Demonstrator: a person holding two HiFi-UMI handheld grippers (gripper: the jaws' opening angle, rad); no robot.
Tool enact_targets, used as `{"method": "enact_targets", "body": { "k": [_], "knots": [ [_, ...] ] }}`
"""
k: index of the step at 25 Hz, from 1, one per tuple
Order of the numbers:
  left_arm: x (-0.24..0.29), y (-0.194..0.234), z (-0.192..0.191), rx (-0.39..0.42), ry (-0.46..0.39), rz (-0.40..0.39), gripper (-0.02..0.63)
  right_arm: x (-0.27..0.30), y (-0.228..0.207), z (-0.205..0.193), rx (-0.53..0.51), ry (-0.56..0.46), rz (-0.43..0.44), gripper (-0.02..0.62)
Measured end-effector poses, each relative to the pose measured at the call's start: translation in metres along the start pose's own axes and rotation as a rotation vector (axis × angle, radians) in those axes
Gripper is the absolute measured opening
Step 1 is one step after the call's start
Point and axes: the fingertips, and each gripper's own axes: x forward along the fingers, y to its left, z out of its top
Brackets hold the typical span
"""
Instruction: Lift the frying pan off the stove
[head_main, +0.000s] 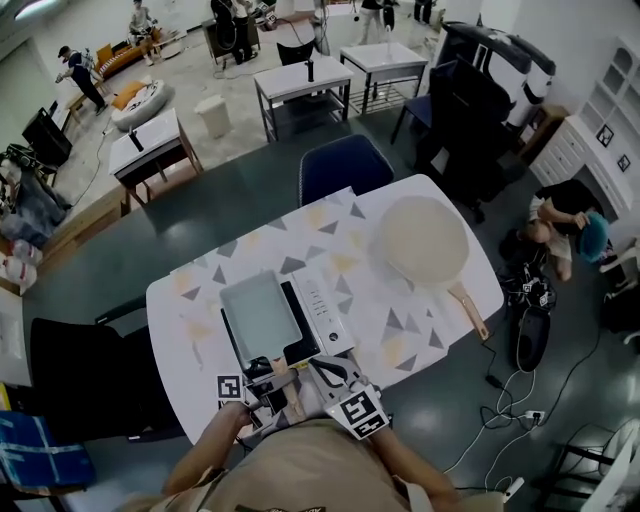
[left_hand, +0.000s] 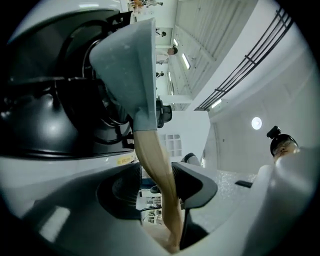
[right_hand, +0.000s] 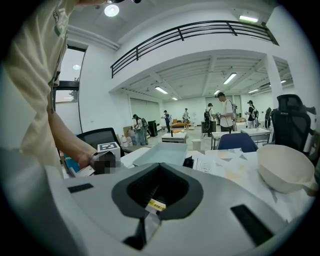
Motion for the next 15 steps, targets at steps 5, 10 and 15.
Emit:
{"method": "enact_targets", "body": {
  "k": [5,10,15],
  "knots": [
    [0.017,-0.004,0.002,-0.032,0.014,-0.035,0.170,-0.002,-0.004,-0.003,0.013,0.004,-0.020,0.003],
    [0.030,-0.003,0.001,-0.030,0.033,-0.048,0.170,0.001,-0.004,-0.001,0.015,0.000,-0.019,0.003],
    [0.034,-0.011,0.005,-0.074,-0.011,-0.092,0.117,0.000,-0.004,-0.004,0.018,0.001,-0.014,0.003]
  ]
}}
